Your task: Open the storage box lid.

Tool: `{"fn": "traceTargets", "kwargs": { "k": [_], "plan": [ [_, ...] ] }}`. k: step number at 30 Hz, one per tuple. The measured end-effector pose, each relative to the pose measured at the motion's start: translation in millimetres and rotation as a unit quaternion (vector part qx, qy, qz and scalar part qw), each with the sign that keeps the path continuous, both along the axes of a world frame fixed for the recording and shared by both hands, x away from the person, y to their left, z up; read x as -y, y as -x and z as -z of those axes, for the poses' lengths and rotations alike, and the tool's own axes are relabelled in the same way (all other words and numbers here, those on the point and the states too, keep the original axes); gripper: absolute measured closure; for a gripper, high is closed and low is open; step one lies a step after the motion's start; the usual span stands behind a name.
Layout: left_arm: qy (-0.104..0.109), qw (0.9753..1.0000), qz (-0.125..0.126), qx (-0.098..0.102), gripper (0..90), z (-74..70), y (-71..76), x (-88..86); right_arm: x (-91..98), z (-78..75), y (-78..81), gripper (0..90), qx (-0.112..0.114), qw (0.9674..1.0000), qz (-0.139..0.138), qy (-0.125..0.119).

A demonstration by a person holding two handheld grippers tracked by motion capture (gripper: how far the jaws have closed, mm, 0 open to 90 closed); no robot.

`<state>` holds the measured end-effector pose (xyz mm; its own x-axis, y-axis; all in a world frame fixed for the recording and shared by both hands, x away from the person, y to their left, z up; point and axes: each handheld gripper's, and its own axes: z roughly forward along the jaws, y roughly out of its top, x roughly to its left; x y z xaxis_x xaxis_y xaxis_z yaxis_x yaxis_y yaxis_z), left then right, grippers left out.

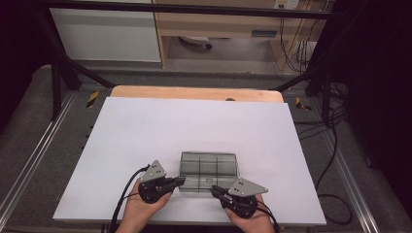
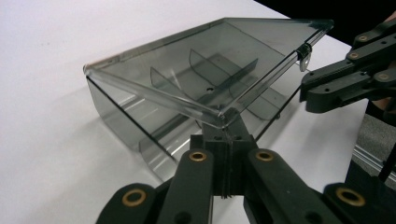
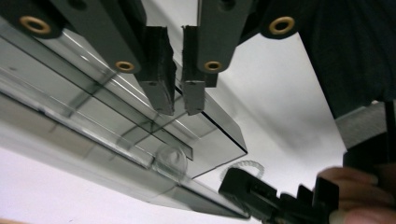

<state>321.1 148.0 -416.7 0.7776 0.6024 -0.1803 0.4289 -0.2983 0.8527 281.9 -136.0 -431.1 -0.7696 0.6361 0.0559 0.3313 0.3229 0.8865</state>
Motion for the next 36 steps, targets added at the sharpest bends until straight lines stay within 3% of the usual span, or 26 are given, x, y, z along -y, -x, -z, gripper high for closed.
{"fn": "traceTargets", "kwargs": {
  "k": [10,14,27,32,36],
  "plan": [
    [-0.002,1.0000,0.005,0.005,90.0,-6.9,-12.7,10.5,31.7,-14.5,4.9,51.1,0.017,0.9995,0.025,0.000],
    [0.001,1.0000,0.002,0.005,90.0,-8.5,-14.3,11.6,42.3,-16.8,3.7,38.4,0.032,0.9978,0.058,0.001],
    [0.005,0.9999,0.002,0.009,90.0,-12.2,-16.5,11.2,57.9,-14.2,-12.8,18.2,0.018,0.9932,0.114,0.008],
    [0.007,0.9999,0.001,0.009,90.0,-13.2,-16.5,11.3,58.9,-13.1,-26.1,10.7,0.013,0.9933,0.115,0.008],
    [0.008,0.9999,0.000,0.011,90.0,-14.8,-17.3,11.4,59.9,-12.4,-35.8,11.7,0.018,0.9940,0.107,0.013]
  ]
}}
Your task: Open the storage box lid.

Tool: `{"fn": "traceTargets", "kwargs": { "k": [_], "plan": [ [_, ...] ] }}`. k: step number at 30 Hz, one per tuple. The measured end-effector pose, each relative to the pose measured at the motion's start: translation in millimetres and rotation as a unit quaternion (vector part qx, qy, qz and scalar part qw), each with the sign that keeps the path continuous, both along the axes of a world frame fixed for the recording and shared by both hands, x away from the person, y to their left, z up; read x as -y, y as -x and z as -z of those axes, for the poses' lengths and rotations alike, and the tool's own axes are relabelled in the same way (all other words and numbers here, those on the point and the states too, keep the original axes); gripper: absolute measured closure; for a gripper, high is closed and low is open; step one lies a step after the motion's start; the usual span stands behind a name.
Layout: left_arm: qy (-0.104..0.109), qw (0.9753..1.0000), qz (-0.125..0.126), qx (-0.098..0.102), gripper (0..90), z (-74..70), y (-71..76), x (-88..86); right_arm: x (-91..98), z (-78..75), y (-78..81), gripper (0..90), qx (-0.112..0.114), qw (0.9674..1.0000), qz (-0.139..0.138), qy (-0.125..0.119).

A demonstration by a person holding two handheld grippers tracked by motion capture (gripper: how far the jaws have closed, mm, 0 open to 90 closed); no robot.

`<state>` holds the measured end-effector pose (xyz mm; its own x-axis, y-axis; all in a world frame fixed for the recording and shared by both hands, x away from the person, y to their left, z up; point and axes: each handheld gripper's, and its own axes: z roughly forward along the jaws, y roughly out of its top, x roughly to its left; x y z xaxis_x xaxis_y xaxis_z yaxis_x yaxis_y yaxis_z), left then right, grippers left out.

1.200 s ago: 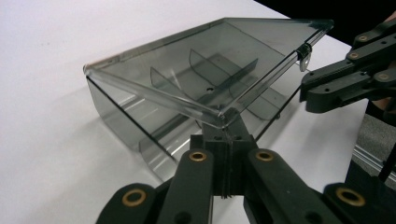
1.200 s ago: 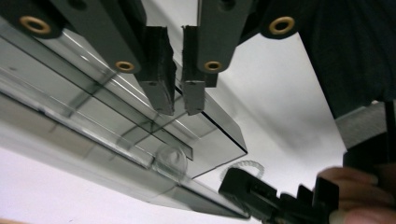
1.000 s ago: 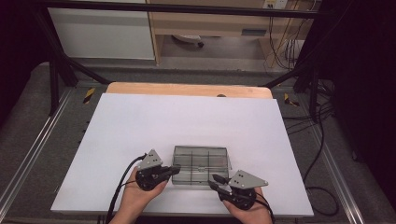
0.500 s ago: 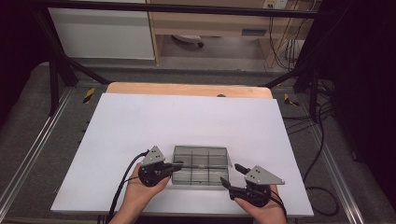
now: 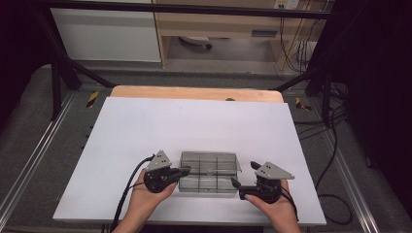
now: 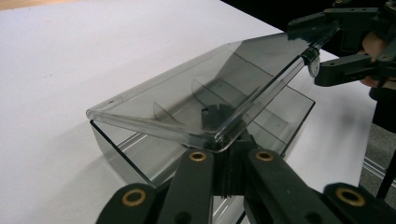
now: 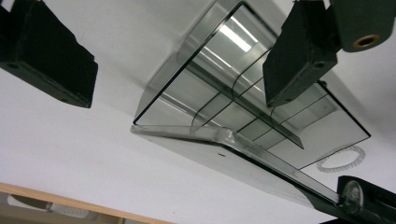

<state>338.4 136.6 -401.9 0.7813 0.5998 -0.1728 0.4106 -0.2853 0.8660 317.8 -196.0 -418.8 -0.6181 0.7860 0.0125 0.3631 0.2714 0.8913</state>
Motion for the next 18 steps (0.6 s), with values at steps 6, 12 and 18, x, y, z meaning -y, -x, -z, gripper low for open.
{"fn": "traceTargets", "kwargs": {
  "k": [6,12,18],
  "plan": [
    [0.003,1.0000,0.000,0.002,90.0,-2.4,-0.8,-0.6,0.2,0.7,-13.1,16.2,0.018,0.9996,-0.020,0.011],
    [0.003,1.0000,-0.001,0.002,90.0,-3.9,-1.7,-0.5,2.6,0.2,-24.3,16.8,0.024,0.9991,-0.034,-0.006],
    [0.004,1.0000,-0.002,0.002,90.0,-5.2,-2.2,-0.5,1.2,-1.1,-30.2,24.5,0.032,0.9980,-0.053,-0.012]
  ]
}}
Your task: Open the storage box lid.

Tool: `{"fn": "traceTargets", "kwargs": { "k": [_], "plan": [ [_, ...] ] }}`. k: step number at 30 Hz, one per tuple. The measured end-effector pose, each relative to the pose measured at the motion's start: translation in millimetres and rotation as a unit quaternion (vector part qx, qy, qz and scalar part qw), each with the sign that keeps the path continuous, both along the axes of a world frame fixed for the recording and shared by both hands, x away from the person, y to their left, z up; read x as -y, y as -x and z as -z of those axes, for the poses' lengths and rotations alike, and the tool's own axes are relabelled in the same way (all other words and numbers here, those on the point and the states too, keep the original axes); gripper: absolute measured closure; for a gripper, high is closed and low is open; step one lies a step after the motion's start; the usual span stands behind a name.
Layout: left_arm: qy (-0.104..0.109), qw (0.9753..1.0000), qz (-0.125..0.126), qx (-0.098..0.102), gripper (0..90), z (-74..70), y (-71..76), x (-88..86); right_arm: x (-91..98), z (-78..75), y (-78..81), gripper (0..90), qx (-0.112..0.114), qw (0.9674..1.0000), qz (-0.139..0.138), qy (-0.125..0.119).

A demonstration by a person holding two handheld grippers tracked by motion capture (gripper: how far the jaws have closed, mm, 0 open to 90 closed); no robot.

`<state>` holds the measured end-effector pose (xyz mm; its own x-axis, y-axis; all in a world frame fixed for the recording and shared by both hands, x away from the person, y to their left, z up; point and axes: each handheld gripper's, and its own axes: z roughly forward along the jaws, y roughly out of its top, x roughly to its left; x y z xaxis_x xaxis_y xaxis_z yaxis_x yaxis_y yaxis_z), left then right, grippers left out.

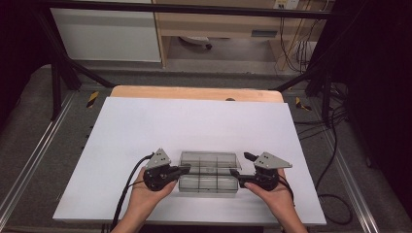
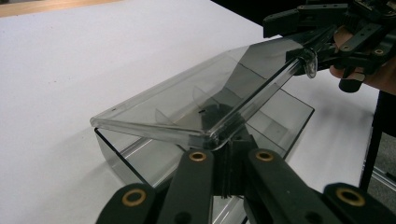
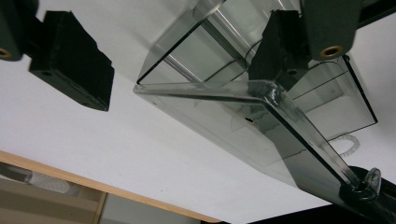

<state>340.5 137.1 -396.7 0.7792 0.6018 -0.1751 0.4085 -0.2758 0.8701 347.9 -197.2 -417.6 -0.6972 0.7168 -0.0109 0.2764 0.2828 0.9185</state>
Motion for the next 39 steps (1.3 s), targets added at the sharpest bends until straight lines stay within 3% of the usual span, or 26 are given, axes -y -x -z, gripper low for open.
{"fn": "traceTargets", "kwargs": {
  "k": [18,39],
  "plan": [
    [0.001,1.0000,-0.001,0.002,90.0,-4.8,-2.0,-0.4,-7.6,-0.7,-7.8,40.4,0.012,0.9994,-0.032,0.005],
    [0.006,0.9999,-0.007,0.007,90.0,-7.9,-7.5,-0.1,-10.4,0.1,-19.9,53.4,0.018,0.9992,-0.036,0.006]
  ]
}}
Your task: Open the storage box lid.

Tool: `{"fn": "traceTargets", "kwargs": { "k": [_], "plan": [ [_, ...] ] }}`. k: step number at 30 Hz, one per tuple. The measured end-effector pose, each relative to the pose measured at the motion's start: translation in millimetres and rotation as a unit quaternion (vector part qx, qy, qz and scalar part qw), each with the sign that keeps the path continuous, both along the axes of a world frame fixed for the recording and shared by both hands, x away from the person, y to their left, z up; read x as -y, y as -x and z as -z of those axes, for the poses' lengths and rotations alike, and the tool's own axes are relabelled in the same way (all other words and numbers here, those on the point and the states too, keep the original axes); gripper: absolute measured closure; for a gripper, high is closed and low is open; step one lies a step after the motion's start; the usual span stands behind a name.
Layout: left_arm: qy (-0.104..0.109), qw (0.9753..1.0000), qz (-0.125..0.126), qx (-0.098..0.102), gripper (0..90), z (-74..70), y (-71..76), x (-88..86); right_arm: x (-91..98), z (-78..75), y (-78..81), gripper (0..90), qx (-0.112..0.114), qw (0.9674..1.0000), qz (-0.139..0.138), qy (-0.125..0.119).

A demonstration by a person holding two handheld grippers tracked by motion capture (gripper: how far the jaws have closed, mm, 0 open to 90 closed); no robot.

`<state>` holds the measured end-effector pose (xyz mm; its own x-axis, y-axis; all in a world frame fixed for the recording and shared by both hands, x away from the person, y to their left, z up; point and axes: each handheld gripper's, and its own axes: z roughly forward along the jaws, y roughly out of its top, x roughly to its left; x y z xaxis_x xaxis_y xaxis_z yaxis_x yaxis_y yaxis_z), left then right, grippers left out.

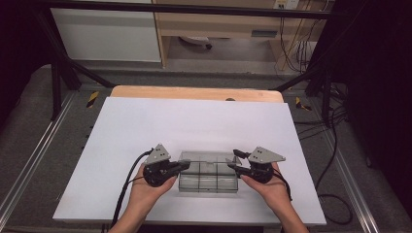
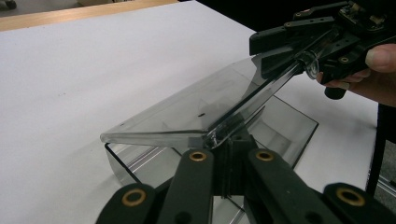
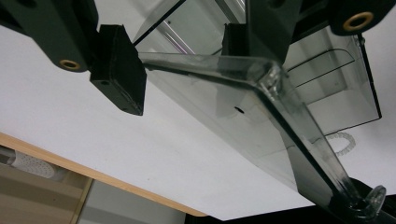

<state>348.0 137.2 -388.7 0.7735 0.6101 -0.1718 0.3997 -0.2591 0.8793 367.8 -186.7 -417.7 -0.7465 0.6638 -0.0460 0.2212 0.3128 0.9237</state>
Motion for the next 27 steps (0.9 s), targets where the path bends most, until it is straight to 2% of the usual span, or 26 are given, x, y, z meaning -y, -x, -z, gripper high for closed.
{"fn": "traceTargets", "kwargs": {
  "k": [8,19,25,27],
  "plan": [
    [0.000,1.0000,-0.002,0.000,90.0,0.4,-0.5,-0.8,-2.2,-0.3,-3.3,55.6,0.001,1.0000,-0.004,0.003],
    [-0.009,0.9999,-0.012,-0.002,90.0,3.9,0.7,-12.7,-2.0,-0.9,-3.9,56.1,0.000,1.0000,-0.005,0.006],
    [-0.029,0.9993,-0.024,0.004,89.7,9.6,-0.8,-19.2,-2.1,-1.3,-4.7,56.3,-0.001,1.0000,-0.005,0.006],
    [-0.037,0.9988,-0.031,0.008,86.6,11.6,-2.4,-21.6,-2.1,-1.3,-4.8,56.4,-0.001,1.0000,-0.006,0.005]
  ]
}}
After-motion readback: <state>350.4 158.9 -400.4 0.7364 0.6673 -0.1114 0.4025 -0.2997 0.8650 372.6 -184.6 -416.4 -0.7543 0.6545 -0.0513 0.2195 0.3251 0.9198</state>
